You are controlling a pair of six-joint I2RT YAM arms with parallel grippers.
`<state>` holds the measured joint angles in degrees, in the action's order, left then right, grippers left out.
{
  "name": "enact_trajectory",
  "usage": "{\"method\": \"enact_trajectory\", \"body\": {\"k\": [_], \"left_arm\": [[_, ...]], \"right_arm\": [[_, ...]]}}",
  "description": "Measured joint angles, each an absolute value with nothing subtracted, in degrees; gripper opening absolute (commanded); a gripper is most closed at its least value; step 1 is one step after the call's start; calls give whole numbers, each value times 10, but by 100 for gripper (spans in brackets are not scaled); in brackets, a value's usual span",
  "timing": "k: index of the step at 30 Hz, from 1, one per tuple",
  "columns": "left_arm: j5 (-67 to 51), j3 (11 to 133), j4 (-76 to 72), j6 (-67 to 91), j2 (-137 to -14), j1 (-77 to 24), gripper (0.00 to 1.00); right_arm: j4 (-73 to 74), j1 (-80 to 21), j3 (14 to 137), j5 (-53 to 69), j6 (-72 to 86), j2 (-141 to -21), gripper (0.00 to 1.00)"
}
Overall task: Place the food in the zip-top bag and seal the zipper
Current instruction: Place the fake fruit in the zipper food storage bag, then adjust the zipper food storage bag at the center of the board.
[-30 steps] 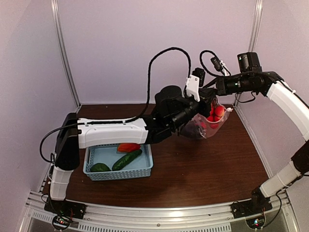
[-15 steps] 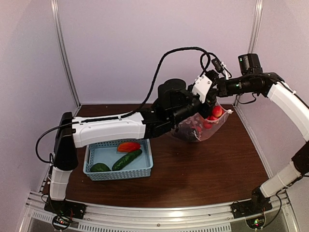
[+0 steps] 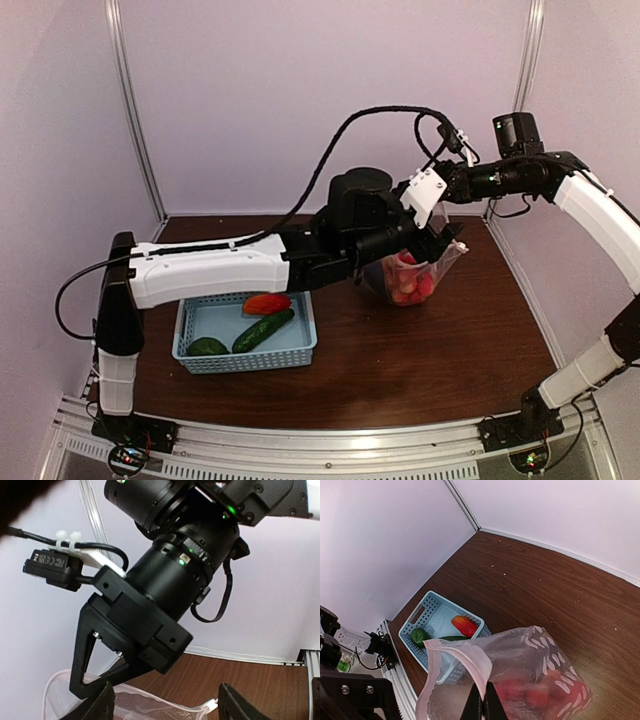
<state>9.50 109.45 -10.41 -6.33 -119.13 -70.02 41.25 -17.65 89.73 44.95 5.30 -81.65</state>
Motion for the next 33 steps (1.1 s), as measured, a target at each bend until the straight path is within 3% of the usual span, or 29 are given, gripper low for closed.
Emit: {"method": "enact_trajectory", "body": {"k": [6, 13, 21, 23, 29, 33], "left_arm": [[148, 1039, -89, -15, -1089, -706, 68], [307, 866, -104, 219, -933, -704, 64], [332, 894, -19, 405, -1041, -694, 62], [322, 921, 16, 434, -1070, -689, 54], [304, 973, 102, 501, -1110, -670, 16], [287, 961, 118, 525, -1108, -667, 7]], "right_arm": [[407, -176, 897, 450, 56, -818, 0], [375, -176, 875, 449, 53, -818, 0], [343, -180, 863, 449, 53, -842, 0], [340, -182, 862, 448, 52, -842, 0], [331, -198, 848, 419, 30, -839, 0], [330, -228, 826, 370, -1, -827, 0]]}}
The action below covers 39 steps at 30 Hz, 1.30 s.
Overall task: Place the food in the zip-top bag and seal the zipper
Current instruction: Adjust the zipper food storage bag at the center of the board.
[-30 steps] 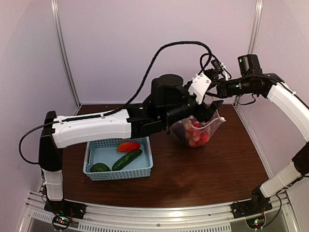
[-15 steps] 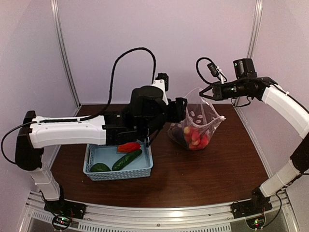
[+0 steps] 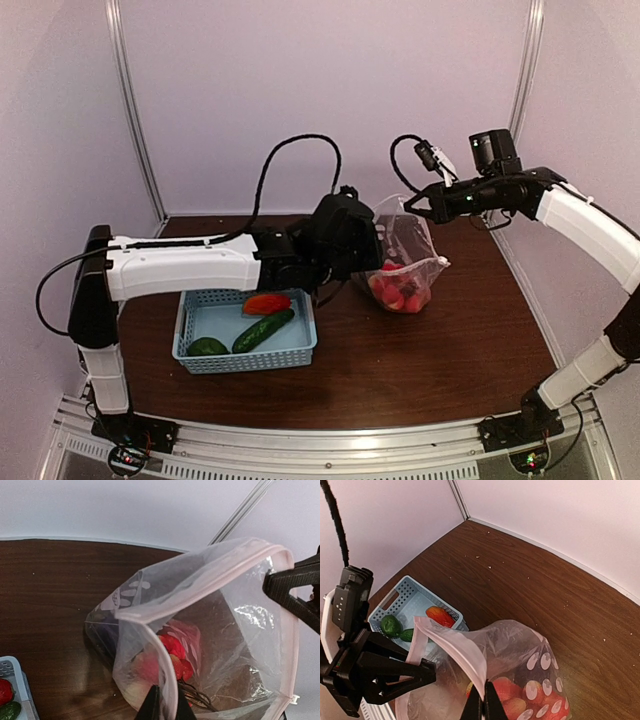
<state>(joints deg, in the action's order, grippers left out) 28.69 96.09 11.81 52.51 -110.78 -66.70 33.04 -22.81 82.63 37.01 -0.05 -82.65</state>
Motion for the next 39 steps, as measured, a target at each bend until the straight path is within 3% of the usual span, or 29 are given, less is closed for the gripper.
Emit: {"method": "enact_trajectory", "body": {"k": [3, 14, 16, 19, 23, 25, 27, 33, 39], "left_arm": [[270, 938, 126, 534, -1101, -667, 0], [246, 820, 108, 532, -1034, -666, 0], [234, 908, 142, 509, -1082, -661, 0], [189, 1158, 158, 455, -1218, -656, 0], [180, 1216, 132, 429, -1247, -656, 0], [151, 1205, 115, 430, -1247, -651, 32], [130, 1188, 106, 427, -1247, -643, 46], [100, 1088, 80, 414, -1232, -631, 61], [84, 941, 60, 415, -1174, -631, 62]], "right_arm": [[332, -261, 819, 327, -25, -818, 0], [336, -322, 793, 243, -48, -819, 0], [372, -296, 839, 230, -59, -849, 0], [416, -214, 979, 187, -87, -907, 0], [432, -180, 996, 134, -131, -854, 0], [428, -199, 970, 123, -147, -808, 0], [422, -213, 922, 121, -153, -764, 0], [418, -214, 806, 122, -147, -758, 0], [419, -226, 774, 156, -137, -797, 0]]}}
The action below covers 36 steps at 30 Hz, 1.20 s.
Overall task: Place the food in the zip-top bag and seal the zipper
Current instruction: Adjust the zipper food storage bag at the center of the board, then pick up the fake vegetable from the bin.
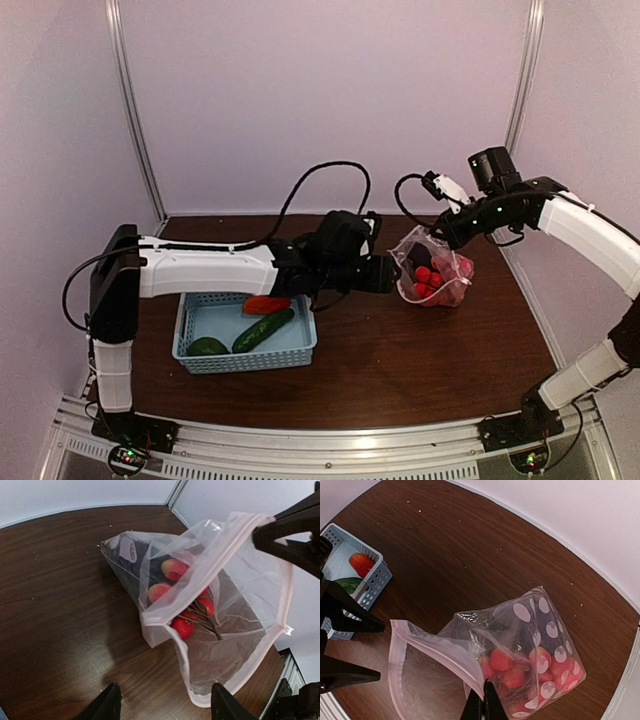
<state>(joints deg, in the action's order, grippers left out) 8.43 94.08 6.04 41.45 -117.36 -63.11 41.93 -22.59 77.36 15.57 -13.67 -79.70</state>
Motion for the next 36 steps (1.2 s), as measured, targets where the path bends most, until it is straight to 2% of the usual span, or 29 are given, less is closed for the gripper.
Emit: {"method": "enact_trajectory", "body": {"k": [8, 12, 17, 21, 28, 32, 36], "left_arm": [[40, 807, 48, 413, -1010, -632, 62], [43, 750, 48, 397, -940, -632, 62], [77, 699, 64, 392, -903, -632, 63], [117, 681, 114, 393, -890, -632, 63], [168, 629, 171, 395, -830, -632, 64], [190, 601, 191, 396, -795, -632, 72], [220, 596, 230, 401, -783, -630, 76]], "right_arm": [[407, -235, 764, 188, -123, -802, 0], [411, -222, 799, 141, -127, -804, 0], [357, -173, 846, 80, -130, -783, 0], [375, -211, 867, 76, -155, -804, 0], [381, -228, 822, 93, -156, -818, 0], [379, -228, 822, 105, -151, -818, 0], [377, -229, 818, 151, -150, -818, 0]]}}
